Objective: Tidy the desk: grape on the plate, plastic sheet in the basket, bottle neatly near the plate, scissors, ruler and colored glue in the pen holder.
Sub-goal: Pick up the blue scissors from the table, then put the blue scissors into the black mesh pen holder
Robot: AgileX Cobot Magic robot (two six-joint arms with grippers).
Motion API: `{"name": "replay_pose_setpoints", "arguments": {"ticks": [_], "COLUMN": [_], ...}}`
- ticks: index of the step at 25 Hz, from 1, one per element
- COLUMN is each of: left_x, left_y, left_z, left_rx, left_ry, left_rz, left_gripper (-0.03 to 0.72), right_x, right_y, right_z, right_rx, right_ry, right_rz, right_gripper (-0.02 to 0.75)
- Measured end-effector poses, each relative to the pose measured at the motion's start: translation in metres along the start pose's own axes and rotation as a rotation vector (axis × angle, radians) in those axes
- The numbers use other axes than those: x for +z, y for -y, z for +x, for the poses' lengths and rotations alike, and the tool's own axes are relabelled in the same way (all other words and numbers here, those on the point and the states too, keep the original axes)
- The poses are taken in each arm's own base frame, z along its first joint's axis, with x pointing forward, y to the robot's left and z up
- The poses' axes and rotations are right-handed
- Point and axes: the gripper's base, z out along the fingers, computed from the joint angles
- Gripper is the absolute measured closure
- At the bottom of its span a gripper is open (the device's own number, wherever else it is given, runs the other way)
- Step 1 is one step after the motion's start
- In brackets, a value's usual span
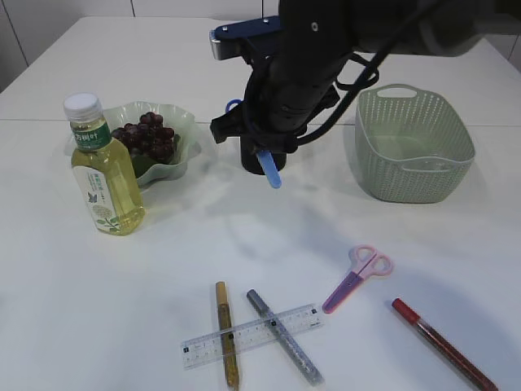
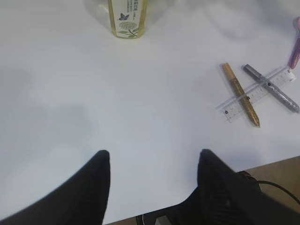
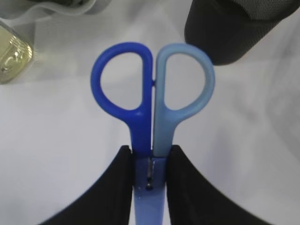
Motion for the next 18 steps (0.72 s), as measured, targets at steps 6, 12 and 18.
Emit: {"name": "replay_pose_setpoints", "arguments": {"ticks": [6, 12, 18], "left_x": [0.000, 0.000, 0.000], "left_y": [0.000, 0.001, 0.003], "left_z": [-0.001, -0.002, -0.003], "left_rx": [0.000, -0.005, -0.015], "left_ry": [0.009, 0.022, 0.034], "left_rz": [0.000, 0.013, 0.039], "left_gripper": [0.256, 0.256, 0.256], "right_x": [-0.031, -0.043, -0.039], "right_y": [0.005, 0.006, 0.020], "right_z": [0.007, 0.003, -0.007], "right_rx": [-0.090, -0.187, -0.191], "right_ry": [0.266, 0.473, 0.602], "right_rz": [0.005, 0.004, 0.005], "right_gripper": [0.556, 0.556, 0.556]}}
